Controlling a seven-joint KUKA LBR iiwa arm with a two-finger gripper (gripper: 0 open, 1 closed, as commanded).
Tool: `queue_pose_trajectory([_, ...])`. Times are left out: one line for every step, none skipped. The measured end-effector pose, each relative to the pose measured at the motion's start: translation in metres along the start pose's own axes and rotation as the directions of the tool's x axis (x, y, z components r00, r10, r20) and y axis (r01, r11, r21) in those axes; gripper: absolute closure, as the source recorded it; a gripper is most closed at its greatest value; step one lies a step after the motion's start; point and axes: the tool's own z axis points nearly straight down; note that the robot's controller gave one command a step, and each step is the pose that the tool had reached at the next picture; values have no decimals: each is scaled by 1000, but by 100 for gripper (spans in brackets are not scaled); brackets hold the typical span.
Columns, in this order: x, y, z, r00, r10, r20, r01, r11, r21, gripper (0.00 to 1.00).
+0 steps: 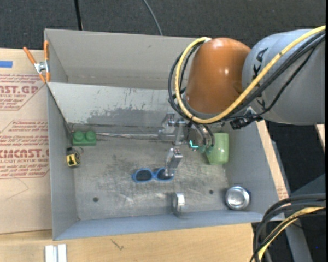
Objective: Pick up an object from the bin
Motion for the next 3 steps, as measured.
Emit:
queue_pose_trajectory([-7,-16,127,878,-478,16,478,878,6,0])
queue_pose_trajectory([-7,-17,125,879,-477,11,476,879,6,100])
queue_pose_trajectory([5,-50,-27,853,-522,14,522,853,10,100])
